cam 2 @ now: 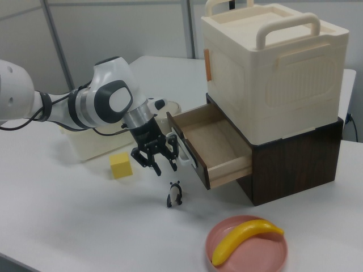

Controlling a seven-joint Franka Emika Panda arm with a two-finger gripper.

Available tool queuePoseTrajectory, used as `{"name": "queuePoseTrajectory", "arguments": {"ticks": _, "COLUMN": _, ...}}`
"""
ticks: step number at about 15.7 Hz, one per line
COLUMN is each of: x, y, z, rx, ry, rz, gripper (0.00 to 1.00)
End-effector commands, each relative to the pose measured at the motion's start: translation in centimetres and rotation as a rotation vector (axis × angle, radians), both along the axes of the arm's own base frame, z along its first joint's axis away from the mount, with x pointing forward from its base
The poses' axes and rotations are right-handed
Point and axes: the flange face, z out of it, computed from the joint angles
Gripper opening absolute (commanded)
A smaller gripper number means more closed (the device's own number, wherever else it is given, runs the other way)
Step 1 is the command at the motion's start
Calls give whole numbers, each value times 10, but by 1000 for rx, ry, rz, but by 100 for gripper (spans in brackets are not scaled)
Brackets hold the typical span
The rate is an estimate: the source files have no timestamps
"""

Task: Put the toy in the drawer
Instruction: 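Lower the open gripper over the small panda toy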

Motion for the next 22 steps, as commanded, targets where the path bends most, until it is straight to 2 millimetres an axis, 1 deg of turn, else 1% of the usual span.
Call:
{"name": "queuePoseTrajectory", "arguments": {"ticks": 1, "x": -1, "y": 4, "z": 0, "rx": -4, "ry": -33, "rz": 7, "gripper": 53}}
{"name": "queuePoseTrajectory", "arguments": {"ticks": 3, "x": -1, "y": 5, "z": 2, "rx": -5, "ry": -34, "rz": 19, "gripper": 53}}
{"name": "queuePoseTrajectory", "arguments": {"ticks": 5, "x": -3, "y": 5, "z": 14, "rx": -11, "ry": -40, "rz": 59, "gripper": 52}}
{"name": "queuePoseTrajectory", "arguments": {"ticks": 6, "x": -5, "y": 4, "z": 23, "rx": -15, "ry": -35, "rz": 89, "gripper": 52}}
{"name": "queuePoseTrajectory", "arguments": {"ticks": 8, "x": -15, "y": 2, "z": 42, "rx": -19, "ry": -24, "rz": 88, "gripper": 53}}
{"name": "queuePoseTrajectory", "arguments": {"ticks": 9, "x": -18, "y": 4, "z": 47, "rx": -19, "ry": -22, "rz": 88, "gripper": 52}}
{"name": "queuePoseTrajectory", "arguments": {"ticks": 11, "x": -23, "y": 7, "z": 39, "rx": -15, "ry": -5, "rz": 85, "gripper": 52}}
{"name": "queuePoseTrajectory", "arguments": {"ticks": 12, "x": -24, "y": 18, "z": 34, "rx": -13, "ry": 6, "rz": 103, "gripper": 52}}
{"name": "queuePoseTrajectory", "arguments": {"ticks": 13, "x": -26, "y": 20, "z": 31, "rx": -12, "ry": 13, "rz": 104, "gripper": 52}}
{"name": "queuePoseTrajectory", "arguments": {"ticks": 15, "x": -33, "y": 26, "z": 31, "rx": -7, "ry": 12, "rz": 100, "gripper": 52}}
{"name": "queuePoseTrajectory", "arguments": {"ticks": 16, "x": -33, "y": 28, "z": 31, "rx": -6, "ry": 9, "rz": 95, "gripper": 52}}
{"name": "queuePoseTrajectory", "arguments": {"ticks": 18, "x": -29, "y": 21, "z": 36, "rx": -7, "ry": -11, "rz": 81, "gripper": 53}}
{"name": "queuePoseTrajectory", "arguments": {"ticks": 22, "x": -29, "y": 21, "z": 38, "rx": -7, "ry": -12, "rz": 78, "gripper": 52}}
